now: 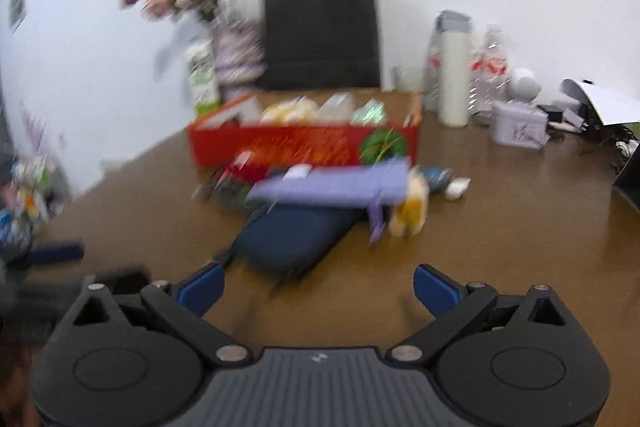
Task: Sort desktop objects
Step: 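Grasp the yellow-white charger with the right tool while the left tool grasps the purple pouch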
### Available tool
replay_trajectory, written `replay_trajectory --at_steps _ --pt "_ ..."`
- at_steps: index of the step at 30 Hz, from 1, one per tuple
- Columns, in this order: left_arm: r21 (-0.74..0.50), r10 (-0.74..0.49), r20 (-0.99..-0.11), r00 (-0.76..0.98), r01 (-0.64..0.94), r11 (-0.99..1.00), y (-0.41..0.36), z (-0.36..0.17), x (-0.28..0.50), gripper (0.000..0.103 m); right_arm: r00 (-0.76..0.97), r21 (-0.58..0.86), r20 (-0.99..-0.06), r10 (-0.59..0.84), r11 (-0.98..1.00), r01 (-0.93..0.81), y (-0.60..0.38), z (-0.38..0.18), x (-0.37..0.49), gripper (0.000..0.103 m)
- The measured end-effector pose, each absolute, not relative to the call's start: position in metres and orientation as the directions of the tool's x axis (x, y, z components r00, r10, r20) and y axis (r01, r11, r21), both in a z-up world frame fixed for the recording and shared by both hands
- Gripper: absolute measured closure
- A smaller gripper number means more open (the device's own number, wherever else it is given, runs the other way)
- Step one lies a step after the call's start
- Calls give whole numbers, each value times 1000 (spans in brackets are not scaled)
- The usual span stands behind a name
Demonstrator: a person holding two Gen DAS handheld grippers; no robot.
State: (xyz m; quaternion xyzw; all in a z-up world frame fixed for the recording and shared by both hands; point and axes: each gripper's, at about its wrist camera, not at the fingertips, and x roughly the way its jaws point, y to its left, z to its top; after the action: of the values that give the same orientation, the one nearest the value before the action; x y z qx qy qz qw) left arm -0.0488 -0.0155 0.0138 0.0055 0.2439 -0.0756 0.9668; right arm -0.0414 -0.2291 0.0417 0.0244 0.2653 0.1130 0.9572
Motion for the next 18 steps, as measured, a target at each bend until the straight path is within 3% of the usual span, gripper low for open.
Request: replay_trajectory --at_steps 3,5,6,7,9,10,13,15,16,18 --pt "-14 -210 -473 855 231 973 -38 14 -23 0 859 81 -481 176 984 -156 -238 51 6 11" --pt "-30 -235 -489 840 253 967 -53 14 -7 1 836 90 -522 170 985 -145 -242 46 44 15" --pt "-42 -244 -496 833 258 965 -60 13 1 3 824 98 -542 166 986 -134 -244 42 58 31" --pt "-52 -251 -505 826 261 964 -67 12 8 12 801 119 -577 156 987 -107 -247 36 75 49" --pt "-60 -263 -531 805 274 960 -78 7 21 21 771 155 -619 148 986 -64 -251 27 92 66" --pt "-62 -257 -545 798 268 961 -83 4 27 23 777 198 -605 175 978 -66 -255 24 93 67" --pt "-76 -269 -562 782 275 958 -90 -5 39 49 803 225 -569 179 973 -56 -260 22 81 67" --pt "-56 -248 -545 801 260 964 -89 -3 32 75 812 216 -559 168 975 -53 -262 24 70 67" --pt "-46 -243 -552 798 261 964 -87 0 26 98 817 213 -551 170 975 -60 -264 26 63 67" --pt "-92 -281 -554 784 278 956 -76 10 6 102 814 208 -555 171 976 -64 -270 29 52 67"
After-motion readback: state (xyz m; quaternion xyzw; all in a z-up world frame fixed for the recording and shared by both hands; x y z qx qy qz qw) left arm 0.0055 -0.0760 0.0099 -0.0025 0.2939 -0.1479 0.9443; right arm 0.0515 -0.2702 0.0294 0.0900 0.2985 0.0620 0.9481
